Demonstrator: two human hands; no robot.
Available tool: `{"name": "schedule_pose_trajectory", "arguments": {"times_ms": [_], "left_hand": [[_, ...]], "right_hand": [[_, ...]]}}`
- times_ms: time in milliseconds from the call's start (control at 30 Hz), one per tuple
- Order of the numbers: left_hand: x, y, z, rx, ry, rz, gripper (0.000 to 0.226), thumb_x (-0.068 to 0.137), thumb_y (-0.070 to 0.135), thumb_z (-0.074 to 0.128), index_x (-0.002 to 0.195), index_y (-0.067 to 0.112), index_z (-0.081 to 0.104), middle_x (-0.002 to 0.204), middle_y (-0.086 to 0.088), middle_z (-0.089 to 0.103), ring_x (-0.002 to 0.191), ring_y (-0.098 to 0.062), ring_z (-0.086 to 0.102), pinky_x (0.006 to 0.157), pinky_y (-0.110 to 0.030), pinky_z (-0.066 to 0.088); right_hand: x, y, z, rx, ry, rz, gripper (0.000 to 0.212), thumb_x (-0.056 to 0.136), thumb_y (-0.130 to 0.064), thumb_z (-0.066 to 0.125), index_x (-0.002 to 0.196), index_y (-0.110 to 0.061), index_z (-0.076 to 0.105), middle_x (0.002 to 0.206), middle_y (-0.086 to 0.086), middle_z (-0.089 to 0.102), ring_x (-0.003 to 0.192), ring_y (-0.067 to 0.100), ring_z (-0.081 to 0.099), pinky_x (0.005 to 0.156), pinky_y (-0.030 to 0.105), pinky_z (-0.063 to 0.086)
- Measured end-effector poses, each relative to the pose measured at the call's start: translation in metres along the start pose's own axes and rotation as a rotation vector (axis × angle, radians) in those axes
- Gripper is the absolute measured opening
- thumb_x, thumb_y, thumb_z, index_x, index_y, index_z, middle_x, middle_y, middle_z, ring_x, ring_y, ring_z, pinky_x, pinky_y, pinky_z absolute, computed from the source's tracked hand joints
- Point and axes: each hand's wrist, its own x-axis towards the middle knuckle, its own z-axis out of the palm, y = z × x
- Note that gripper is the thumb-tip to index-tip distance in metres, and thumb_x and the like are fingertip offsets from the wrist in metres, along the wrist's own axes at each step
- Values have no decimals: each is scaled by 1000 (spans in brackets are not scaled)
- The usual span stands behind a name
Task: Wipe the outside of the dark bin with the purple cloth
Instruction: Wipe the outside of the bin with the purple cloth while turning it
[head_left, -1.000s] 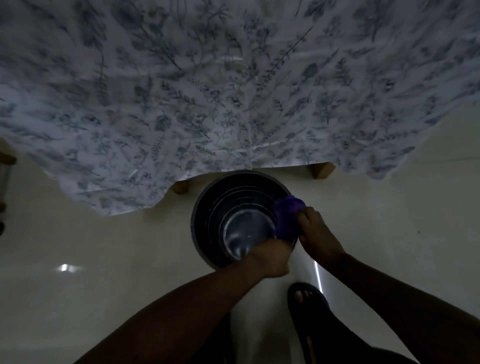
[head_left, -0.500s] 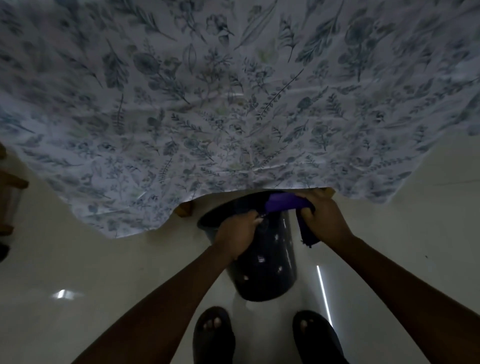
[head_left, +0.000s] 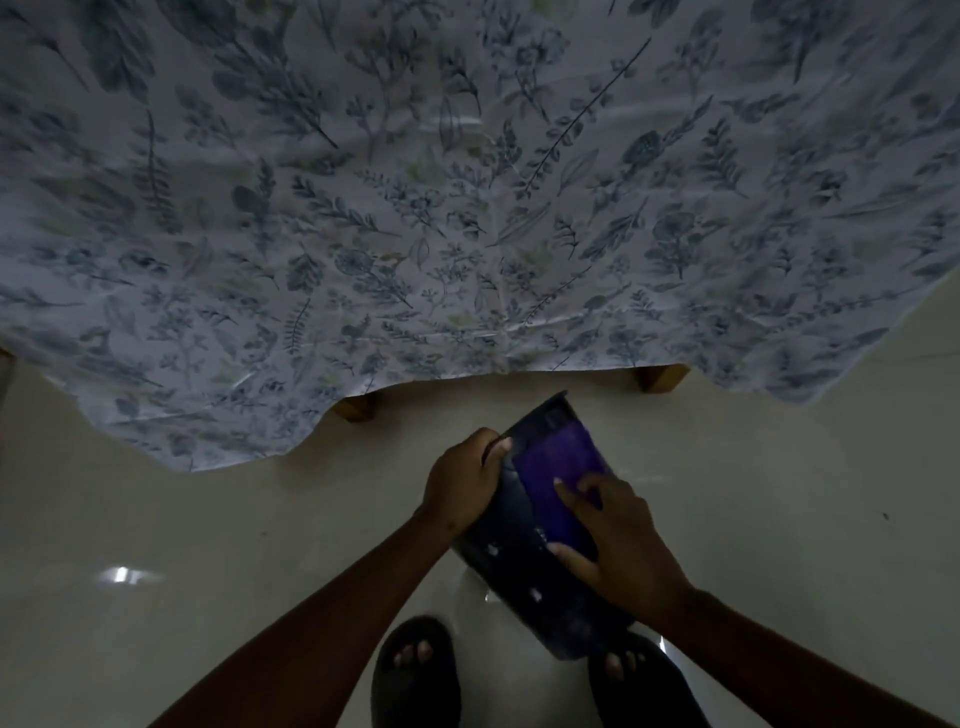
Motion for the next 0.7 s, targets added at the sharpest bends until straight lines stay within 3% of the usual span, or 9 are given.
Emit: {"name": "schedule_pose_trajectory", "arguments": {"times_ms": [67,133,167,300,400,467,533,600,700], "left_hand": [[2,1,0,-25,-10,15,21,93,46,52,89,26,54,78,10,61,70,-8,58,56,-17,36],[4,-2,2,-34,-34,35,21,92,47,53,94,26,55,84,10,65,73,-7,60,59,-16,39],[4,-6,2,-39,-39,46,22,93,47,52,96,26,56,87,9,66,75,-9,62,61,-19,42],[4,-20,3,-75,-36,47,23,91,45,56,99,24,57,93,6,69,81,-11,64,70,-31,52],[2,-21,4,-85,-17,38,23,90,44,58,104,25,60,97,8,70,86,-9,64,73,-27,51],[-3,-25,4,-100,-7,31,21,90,43,59,104,27,59,96,11,69,86,-7,64,70,-21,49],[-6,-29,3,-94,-13,20,20,91,42,58,103,26,58,97,10,68,87,-9,63,68,-17,46],[-9,-35,1,-83,-20,16,20,92,41,57,104,24,57,100,7,69,89,-12,63,71,-23,48],[-13,-42,0,-95,-42,24,23,92,39,57,106,22,58,101,5,68,92,-15,64,77,-31,52]], "right_hand": [[10,3,4,-17,28,-49,66,92,-58,40,148,-23,31,153,11,30,140,28,29,110,45,32],[21,5,15,-83,34,-82,61,99,-50,26,153,-24,16,162,5,8,149,24,6,117,45,16],[26,5,20,-106,39,-77,59,100,-48,21,153,-25,12,162,3,5,149,22,3,116,46,14],[34,3,32,-20,76,14,58,99,-44,27,152,-27,10,161,1,12,148,20,9,118,43,19],[36,16,31,258,183,286,61,96,-46,26,151,-18,24,156,8,29,143,24,30,113,41,29],[22,20,35,302,201,383,63,96,-46,27,150,-15,25,154,8,33,141,26,34,113,40,31],[1,9,44,133,146,277,62,96,-46,26,152,-21,15,159,4,20,147,24,17,115,43,23],[-9,-7,49,-38,82,135,61,98,-46,24,153,-26,6,161,2,13,149,23,5,118,48,18],[17,-15,46,-97,60,46,60,98,-45,23,152,-29,3,161,0,14,149,23,8,116,49,19]]}}
